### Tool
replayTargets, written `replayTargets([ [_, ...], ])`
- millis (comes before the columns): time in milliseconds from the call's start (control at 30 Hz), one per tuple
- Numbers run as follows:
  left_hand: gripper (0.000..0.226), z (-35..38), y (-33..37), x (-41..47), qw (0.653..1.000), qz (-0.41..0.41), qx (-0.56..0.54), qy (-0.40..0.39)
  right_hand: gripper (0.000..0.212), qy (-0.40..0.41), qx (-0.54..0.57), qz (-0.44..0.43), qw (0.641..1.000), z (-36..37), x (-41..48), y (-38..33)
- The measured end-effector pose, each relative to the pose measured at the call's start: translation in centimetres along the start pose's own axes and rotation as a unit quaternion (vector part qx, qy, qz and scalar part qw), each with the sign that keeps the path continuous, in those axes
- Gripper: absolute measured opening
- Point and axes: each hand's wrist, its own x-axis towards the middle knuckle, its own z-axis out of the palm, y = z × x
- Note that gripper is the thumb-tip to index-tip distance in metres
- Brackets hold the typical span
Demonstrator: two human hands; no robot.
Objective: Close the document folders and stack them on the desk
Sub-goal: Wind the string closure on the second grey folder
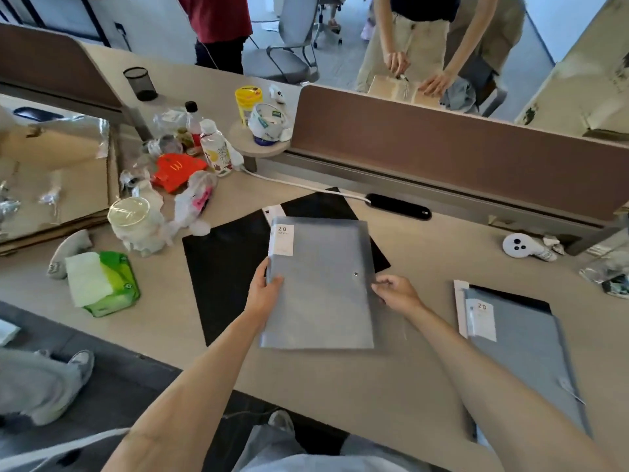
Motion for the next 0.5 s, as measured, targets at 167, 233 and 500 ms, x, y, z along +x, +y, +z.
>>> replayTargets([
  [167,0.058,-0.7,-1.8,2.2,0.949,0.068,0.306,0.029,0.031,0.035,-0.045,0.023,0.998,1.4,-0.8,1.1],
  [233,0.057,-0.1,-2.5,2.7,0.914,0.144,0.379,0.011,0.032,0.048,-0.052,0.035,0.997,1.6,-0.6,1.9],
  [500,0.066,6.2,-5.0,3.4,0.756,0.215,0.591,-0.180,0.038,0.068,-0.174,-0.046,0.981,-0.7,0.1,3.5],
])
